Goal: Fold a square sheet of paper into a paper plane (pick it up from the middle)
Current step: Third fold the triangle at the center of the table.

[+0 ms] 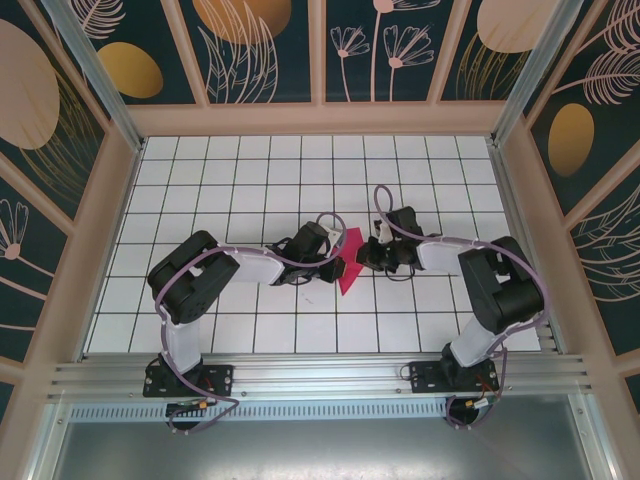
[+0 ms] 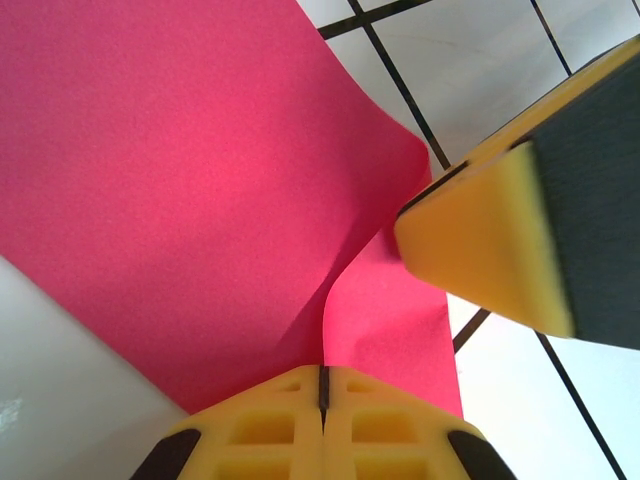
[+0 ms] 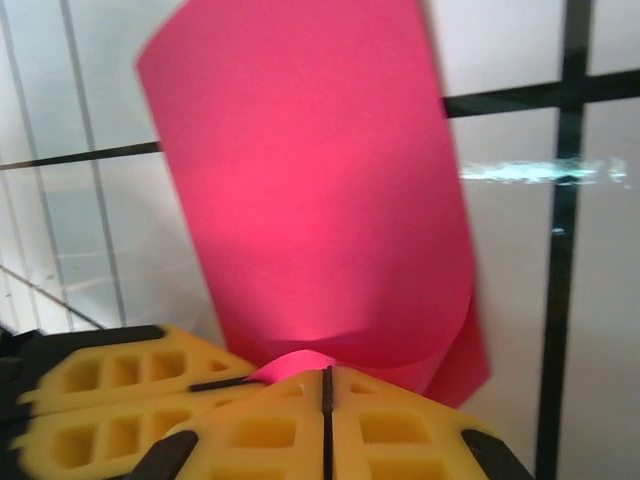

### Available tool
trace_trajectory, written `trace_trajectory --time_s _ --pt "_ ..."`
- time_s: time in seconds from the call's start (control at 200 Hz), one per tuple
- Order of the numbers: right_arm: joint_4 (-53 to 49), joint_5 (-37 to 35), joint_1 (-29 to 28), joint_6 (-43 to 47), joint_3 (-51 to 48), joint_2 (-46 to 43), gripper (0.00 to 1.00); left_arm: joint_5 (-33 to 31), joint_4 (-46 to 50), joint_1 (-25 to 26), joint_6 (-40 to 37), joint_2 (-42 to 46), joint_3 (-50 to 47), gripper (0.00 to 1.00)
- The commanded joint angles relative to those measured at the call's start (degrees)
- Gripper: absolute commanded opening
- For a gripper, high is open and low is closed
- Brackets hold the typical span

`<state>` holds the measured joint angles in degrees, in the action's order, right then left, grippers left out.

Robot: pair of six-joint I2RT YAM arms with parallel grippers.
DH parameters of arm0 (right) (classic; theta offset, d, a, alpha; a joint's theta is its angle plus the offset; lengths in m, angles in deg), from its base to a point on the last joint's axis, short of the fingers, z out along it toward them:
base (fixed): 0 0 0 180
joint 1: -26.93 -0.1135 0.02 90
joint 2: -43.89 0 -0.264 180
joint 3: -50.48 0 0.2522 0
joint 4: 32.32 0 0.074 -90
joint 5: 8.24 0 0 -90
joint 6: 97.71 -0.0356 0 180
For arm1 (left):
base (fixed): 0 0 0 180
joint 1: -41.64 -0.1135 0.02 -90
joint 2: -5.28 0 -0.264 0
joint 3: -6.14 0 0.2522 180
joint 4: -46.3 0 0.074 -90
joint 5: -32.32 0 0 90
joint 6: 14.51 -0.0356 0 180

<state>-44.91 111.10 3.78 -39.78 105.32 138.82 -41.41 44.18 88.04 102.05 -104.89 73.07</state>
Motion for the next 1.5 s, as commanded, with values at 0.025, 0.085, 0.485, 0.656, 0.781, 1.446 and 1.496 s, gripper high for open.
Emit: trace_trajectory --time_s 0.025,0.085,0.485,0.656,0.781,1.446,1.496 --pt "1.1 -2.2 0.7 0.2 -1.3 2.3 0.09 -0.9 3.9 -0.2 -1.0 -1.5 -0.8 0.07" --pt "1.1 -1.9 0.8 0.4 -1.4 2.8 0.09 -0.8 3.8 -0.2 -1.0 -1.6 -1.0 0.07" --pt "3.9 5.0 4.1 -0.4 -0.7 -2.1 0.1 -1.0 4.2 -0.2 -1.0 -1.7 -0.8 0.07" --pt "5.9 5.3 4.3 -1.1 -1.6 0.6 0.09 -1.0 4.4 -0.2 -0.9 -1.7 -0.6 0.07" --pt "5.3 2.1 4.6 -1.0 -2.0 2.5 0.09 -1.0 4.5 -0.2 -0.9 -1.6 -0.6 0.07" --pt "3.3 3.2 5.6 -0.4 0.0 1.2 0.09 -0.9 4.5 -0.2 -0.9 -1.3 -0.8 0.07" --pt "3.6 2.4 5.7 -0.4 -0.3 2.4 0.09 -0.9 4.5 -0.2 -0.8 -1.5 -0.6 0.07"
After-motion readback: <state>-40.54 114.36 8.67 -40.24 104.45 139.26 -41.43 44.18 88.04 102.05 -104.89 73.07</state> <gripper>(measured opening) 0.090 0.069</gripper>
